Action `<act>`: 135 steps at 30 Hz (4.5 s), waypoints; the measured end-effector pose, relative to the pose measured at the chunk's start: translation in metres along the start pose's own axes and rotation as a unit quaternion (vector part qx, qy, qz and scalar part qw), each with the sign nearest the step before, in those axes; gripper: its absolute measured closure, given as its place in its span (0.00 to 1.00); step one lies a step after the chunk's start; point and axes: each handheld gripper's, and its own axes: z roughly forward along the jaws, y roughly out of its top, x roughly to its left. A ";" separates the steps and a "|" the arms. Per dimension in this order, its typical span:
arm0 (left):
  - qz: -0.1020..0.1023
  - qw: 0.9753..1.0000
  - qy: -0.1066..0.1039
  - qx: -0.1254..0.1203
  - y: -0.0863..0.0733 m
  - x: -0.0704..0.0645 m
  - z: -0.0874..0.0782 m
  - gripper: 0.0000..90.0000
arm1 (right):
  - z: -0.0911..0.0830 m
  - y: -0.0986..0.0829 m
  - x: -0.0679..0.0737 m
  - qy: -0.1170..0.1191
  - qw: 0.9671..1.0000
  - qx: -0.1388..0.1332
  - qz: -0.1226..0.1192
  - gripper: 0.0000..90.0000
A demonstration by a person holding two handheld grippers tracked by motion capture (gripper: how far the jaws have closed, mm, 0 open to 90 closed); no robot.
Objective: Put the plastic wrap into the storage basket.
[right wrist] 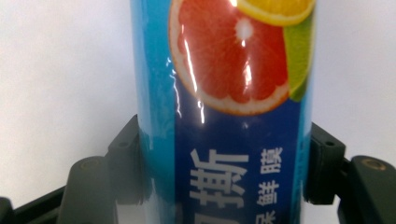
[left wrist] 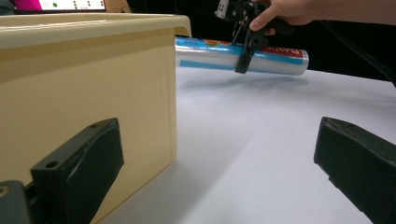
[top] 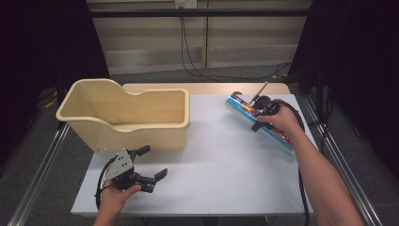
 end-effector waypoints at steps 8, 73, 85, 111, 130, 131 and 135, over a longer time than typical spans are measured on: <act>0.000 1.000 -0.003 0.001 0.001 -0.002 0.002 0.01 | -0.021 0.004 0.007 0.010 1.000 -0.027 -0.008 0.35; -0.010 1.000 -0.015 -0.011 0.001 -0.002 -0.001 0.01 | -0.127 0.108 0.087 -0.001 0.985 -0.047 -0.164 0.35; -0.006 1.000 -0.017 -0.013 0.001 -0.002 -0.001 0.01 | -0.129 0.127 0.106 0.003 0.980 -0.050 -0.191 0.35; -0.006 1.000 -0.023 -0.013 0.002 -0.002 -0.001 0.02 | -0.118 0.159 0.140 0.014 0.970 -0.059 -0.236 0.35; -0.004 1.000 -0.024 -0.012 0.002 -0.002 -0.002 0.02 | -0.107 0.181 0.162 0.015 0.962 -0.061 -0.267 0.35; -0.004 1.000 -0.024 -0.011 0.002 -0.001 -0.001 0.02 | -0.106 0.183 0.164 0.016 0.962 -0.061 -0.264 0.35; -0.006 1.000 -0.023 -0.011 0.001 -0.001 -0.002 0.02 | -0.102 0.189 0.169 0.021 0.960 -0.064 -0.272 0.35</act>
